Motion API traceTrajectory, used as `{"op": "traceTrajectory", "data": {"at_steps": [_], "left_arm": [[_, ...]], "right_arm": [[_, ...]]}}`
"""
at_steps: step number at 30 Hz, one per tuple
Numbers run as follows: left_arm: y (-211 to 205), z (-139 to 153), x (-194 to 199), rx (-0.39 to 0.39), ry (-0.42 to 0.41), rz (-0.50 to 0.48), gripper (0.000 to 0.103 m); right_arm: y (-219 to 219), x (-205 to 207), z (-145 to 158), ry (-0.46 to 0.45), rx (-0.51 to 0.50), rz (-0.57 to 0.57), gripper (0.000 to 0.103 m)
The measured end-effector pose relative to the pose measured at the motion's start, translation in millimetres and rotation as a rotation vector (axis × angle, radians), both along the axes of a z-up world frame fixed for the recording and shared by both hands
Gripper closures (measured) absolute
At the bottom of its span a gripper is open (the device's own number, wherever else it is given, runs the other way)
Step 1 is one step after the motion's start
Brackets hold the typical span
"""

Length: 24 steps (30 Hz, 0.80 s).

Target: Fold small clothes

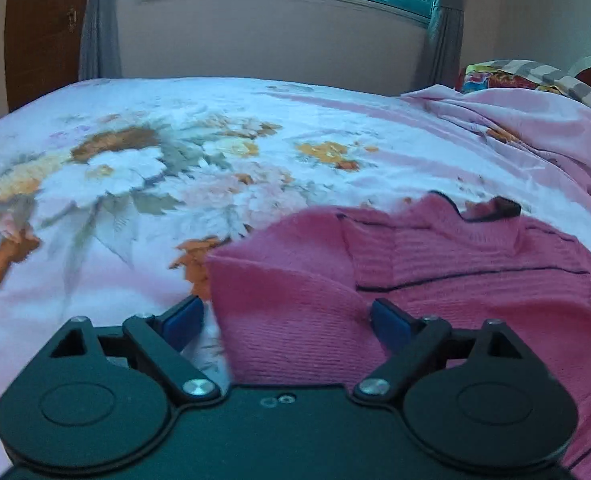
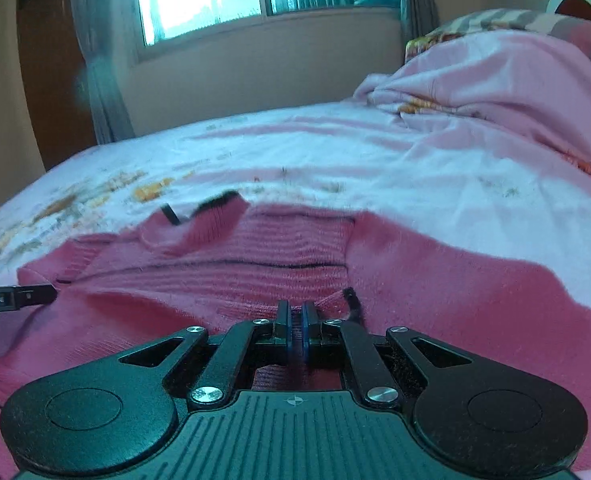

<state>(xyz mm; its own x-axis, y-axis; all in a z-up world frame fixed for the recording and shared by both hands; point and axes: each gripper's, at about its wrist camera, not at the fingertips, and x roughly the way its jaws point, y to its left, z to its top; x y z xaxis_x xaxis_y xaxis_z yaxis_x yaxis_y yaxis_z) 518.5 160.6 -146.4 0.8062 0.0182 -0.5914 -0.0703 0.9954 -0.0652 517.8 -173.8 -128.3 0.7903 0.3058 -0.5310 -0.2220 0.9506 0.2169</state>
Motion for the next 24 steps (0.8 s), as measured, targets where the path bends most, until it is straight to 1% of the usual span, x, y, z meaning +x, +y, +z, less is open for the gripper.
{"op": "traceTrajectory", "data": {"at_steps": [2, 3, 4, 5, 6, 7, 8, 10, 11, 12, 13, 14, 15, 16, 17, 18, 19, 20, 21, 23, 24], "left_arm": [[-2, 5, -16, 0.052, -0.031, -0.006, 0.012], [-2, 2, -19, 0.081, -0.028, 0.01, 0.01], [0, -3, -19, 0.098, -0.008, 0.033, 0.003], [3, -8, -16, 0.083, 0.016, 0.045, 0.002], [6, -6, -15, 0.06, 0.019, 0.058, 0.002], [7, -1, -15, 0.055, 0.009, 0.078, 0.007], [9, 7, -19, 0.054, -0.028, 0.1, 0.01], [12, 16, -23, 0.115, -0.074, 0.155, 0.011], [16, 17, -22, 0.131, -0.086, 0.182, 0.011], [22, 14, -15, 0.136, -0.075, 0.202, 0.009], [28, 9, -5, 0.147, -0.041, 0.218, 0.007], [34, -2, 6, 0.156, 0.023, 0.235, 0.004], [42, -9, 12, 0.116, 0.048, 0.243, 0.001], [46, -9, 13, 0.1, 0.053, 0.244, 0.001], [46, -7, 15, 0.105, 0.062, 0.237, 0.001], [46, -3, 12, 0.101, 0.06, 0.237, 0.004], [45, 2, 5, 0.098, 0.047, 0.227, 0.013], [44, 8, -7, 0.093, 0.038, 0.203, 0.015], [42, 13, -23, 0.08, 0.02, 0.175, 0.014], [34, 16, -57, 0.058, -0.026, 0.125, 0.007], [27, 11, -64, 0.068, -0.012, 0.107, 0.004]], "right_arm": [[-6, -12, 9, -0.037, 0.012, -0.001, 0.098], [-7, -17, 10, -0.049, 0.003, -0.009, 0.098], [-7, -17, 8, -0.04, -0.011, -0.012, 0.098], [-3, -13, 0, 0.004, -0.044, -0.01, 0.099], [-1, -10, -7, 0.043, -0.063, -0.006, 0.099], [-1, -11, -6, 0.038, -0.057, -0.012, 0.099], [-3, -14, 1, 0.03, -0.047, -0.017, 0.098], [-8, -22, 13, -0.021, -0.014, -0.009, 0.098], [-9, -25, 18, -0.047, -0.018, -0.008, 0.098], [-9, -24, 19, -0.053, -0.024, -0.009, 0.098], [-9, -20, 18, -0.045, -0.027, -0.009, 0.098], [-9, -14, 14, -0.027, -0.037, -0.013, 0.098], [-8, -3, 4, 0.024, -0.07, -0.035, 0.099], [-8, 3, -6, 0.07, -0.066, -0.036, 0.099], [-9, 5, -10, 0.069, -0.048, -0.039, 0.099], [-8, 7, -8, 0.068, -0.056, -0.039, 0.099], [-8, 5, -5, 0.068, -0.065, -0.04, 0.099], [-10, -2, 2, 0.055, -0.057, -0.045, 0.098], [-14, -13, 11, 0.024, -0.035, -0.039, 0.098], [-18, -36, 20, -0.023, -0.038, -0.031, 0.098], [-16, -40, 17, -0.015, -0.058, -0.028, 0.098]]}}
